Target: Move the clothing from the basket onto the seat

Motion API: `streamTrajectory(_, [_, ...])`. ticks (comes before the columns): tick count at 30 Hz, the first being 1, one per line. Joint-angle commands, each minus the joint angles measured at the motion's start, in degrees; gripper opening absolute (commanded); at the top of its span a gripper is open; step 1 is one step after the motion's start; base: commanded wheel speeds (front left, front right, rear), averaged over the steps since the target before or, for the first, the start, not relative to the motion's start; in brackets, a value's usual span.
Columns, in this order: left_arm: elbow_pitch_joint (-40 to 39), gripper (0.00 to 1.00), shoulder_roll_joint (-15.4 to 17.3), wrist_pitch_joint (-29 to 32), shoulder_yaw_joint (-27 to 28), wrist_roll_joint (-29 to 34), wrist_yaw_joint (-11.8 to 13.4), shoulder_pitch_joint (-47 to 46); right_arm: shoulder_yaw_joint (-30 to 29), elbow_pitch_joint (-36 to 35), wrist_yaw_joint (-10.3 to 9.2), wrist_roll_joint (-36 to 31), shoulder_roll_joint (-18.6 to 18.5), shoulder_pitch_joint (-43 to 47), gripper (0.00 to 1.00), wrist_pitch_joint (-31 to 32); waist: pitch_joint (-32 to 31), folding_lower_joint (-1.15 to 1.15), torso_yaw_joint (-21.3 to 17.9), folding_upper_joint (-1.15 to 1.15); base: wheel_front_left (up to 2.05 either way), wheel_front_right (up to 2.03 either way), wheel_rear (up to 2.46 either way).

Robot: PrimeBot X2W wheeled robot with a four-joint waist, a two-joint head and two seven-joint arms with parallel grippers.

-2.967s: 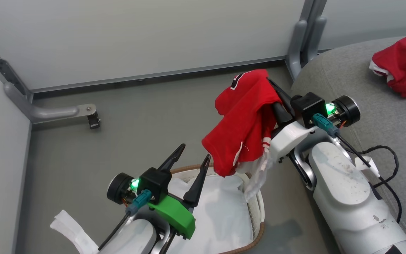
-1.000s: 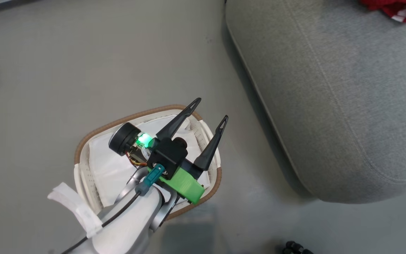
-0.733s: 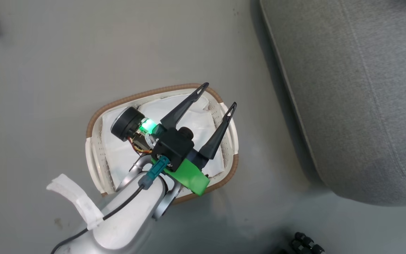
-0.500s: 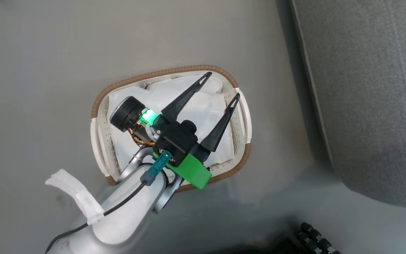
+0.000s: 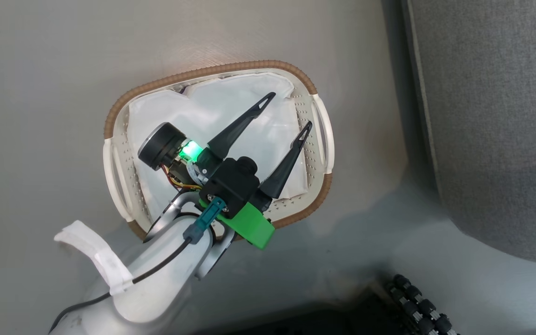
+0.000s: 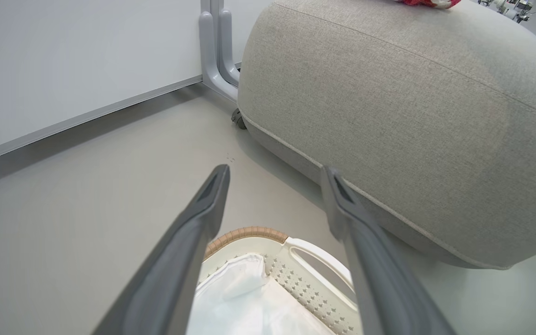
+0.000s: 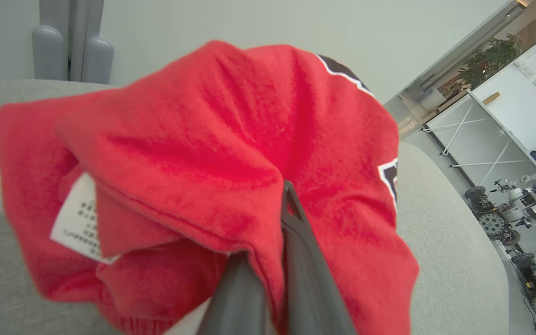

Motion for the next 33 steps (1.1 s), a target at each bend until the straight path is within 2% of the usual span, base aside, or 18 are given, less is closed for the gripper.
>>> streamTrajectory(1, [-0.28, 1.0, 0.77, 0.24, 0.15, 0.0, 0.44, -0.47, -0.05, 0.74, -0.08, -0.58, 0.73, 0.93, 0.0, -0.79, -0.05, -0.01, -0.75, 0.0, 0.0, 0.0, 0.0])
streamTrajectory(3, [-0.42, 1.0, 1.05, 0.29, 0.2, -0.3, 0.49, 0.07, -0.23, 1.81, -0.08, -0.82, 1.86, 1.18, 0.26, -1.87, -0.47, -0.01, -1.4, 0.0, 0.0, 0.0, 0.0])
streamTrajectory(5, [-0.49, 1.0, 1.35, 0.38, 0.23, -0.53, 0.76, 0.67, 0.12, 2.71, -0.08, -1.12, 2.78, 1.45, 1.0, -2.88, -1.03, -0.01, -2.11, 0.0, 0.0, 0.0, 0.0])
streamTrajectory(16, [-0.44, 1.0, 2.64, -0.3, 0.8, -2.47, 1.53, 3.46, 5.74, 4.79, -0.08, -0.53, 6.92, 5.12, 1.0, -6.55, -7.08, -0.01, -5.67, 0.0, 0.0, 0.0, 0.0])
streamTrajectory(21, [0.17, 1.0, 2.16, -1.12, 1.07, -3.82, 1.81, 4.76, 7.96, 4.71, -0.08, 0.27, 8.41, 8.02, 1.0, -7.13, -11.12, -0.01, -6.22, 0.0, 0.0, 0.0, 0.0])
streamTrajectory(26, [1.44, 1.0, 1.01, -2.12, 1.87, -5.54, 2.27, 6.18, 9.96, 4.26, -0.08, 0.89, 8.94, 10.11, 1.0, -7.34, -15.06, -0.01, -5.63, 0.0, 0.0, 0.0, 0.0])
streamTrajectory(33, [4.38, 1.0, -1.24, -3.5, 4.3, -7.92, 2.68, 9.33, 12.69, 3.08, -0.08, 1.39, 8.25, 11.09, 1.0, -6.44, -21.61, -0.01, -2.33, 0.0, 0.0, 0.0, 0.0])
